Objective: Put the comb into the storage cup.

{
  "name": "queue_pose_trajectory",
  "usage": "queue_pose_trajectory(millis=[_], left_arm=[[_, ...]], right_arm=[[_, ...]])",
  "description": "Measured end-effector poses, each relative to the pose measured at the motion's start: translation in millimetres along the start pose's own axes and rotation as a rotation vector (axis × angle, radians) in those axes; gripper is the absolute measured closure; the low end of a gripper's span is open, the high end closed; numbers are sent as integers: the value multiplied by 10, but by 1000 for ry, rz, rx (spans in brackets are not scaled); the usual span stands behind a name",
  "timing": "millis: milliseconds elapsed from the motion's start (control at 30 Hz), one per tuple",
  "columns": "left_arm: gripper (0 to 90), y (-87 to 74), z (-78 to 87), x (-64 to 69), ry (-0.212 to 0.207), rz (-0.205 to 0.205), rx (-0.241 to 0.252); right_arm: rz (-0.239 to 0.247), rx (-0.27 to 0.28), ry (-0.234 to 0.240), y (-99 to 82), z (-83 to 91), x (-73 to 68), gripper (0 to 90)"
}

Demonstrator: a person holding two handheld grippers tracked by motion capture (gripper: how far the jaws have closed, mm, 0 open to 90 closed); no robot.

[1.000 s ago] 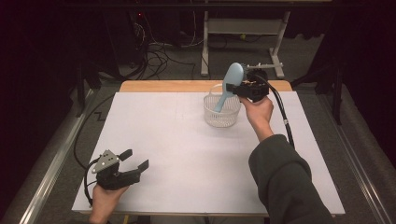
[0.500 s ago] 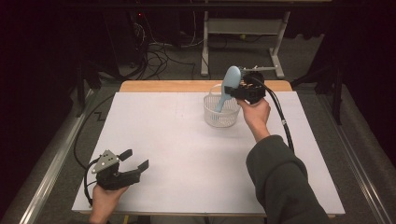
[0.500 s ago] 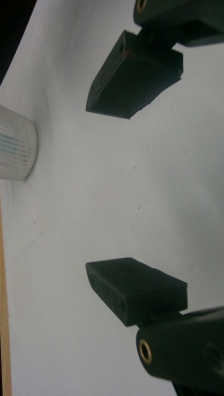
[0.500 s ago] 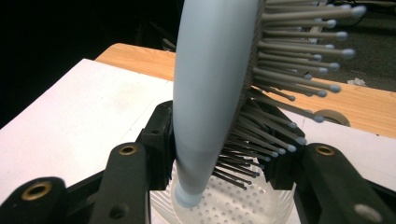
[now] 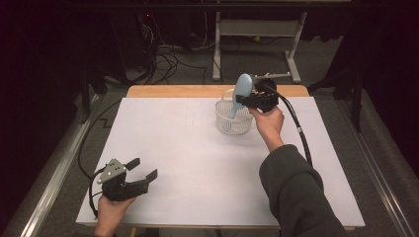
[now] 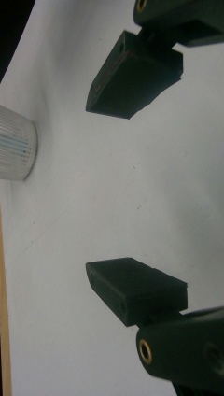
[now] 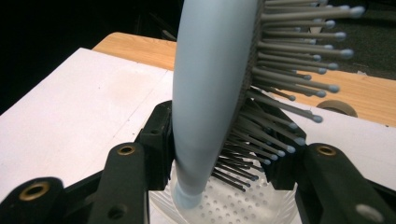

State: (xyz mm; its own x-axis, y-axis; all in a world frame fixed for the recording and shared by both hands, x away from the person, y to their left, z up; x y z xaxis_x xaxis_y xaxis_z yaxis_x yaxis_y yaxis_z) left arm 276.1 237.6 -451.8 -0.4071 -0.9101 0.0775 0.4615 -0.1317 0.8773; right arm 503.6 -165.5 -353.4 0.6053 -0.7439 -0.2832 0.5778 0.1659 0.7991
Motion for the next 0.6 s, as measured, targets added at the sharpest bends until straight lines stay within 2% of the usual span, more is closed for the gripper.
queue_pose_trajectory(millis=[100,367,533,600], left_arm=[[199,0,-2,4,-2,-1,0],[199,1,-7,7,-1,0,-1],[199,0,-7,11,0,1,-1],[199,0,-7,11,0,1,-1]], right_arm=[[-3,8,3,-23,-13,2,528],[-53,24,20,-112,18,99,519],[-61,17,21,-127,42,131,504],[-50,10,8,-133,48,136,488]])
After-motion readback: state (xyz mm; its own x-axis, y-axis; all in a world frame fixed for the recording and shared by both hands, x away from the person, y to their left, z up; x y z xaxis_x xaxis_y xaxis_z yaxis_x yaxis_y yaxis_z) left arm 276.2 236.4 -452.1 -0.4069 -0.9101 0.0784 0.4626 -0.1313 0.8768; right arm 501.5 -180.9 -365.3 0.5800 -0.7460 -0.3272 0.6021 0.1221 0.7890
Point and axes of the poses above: each handheld gripper's, and its own axes: z roughly backward along the jaws, y roughly out of its top, x roughly to its right, the point moved 1 cm from there along -z, roughly forward along the jaws, and after that the axes turned 11 degrees about y, right-handed, at the moved point
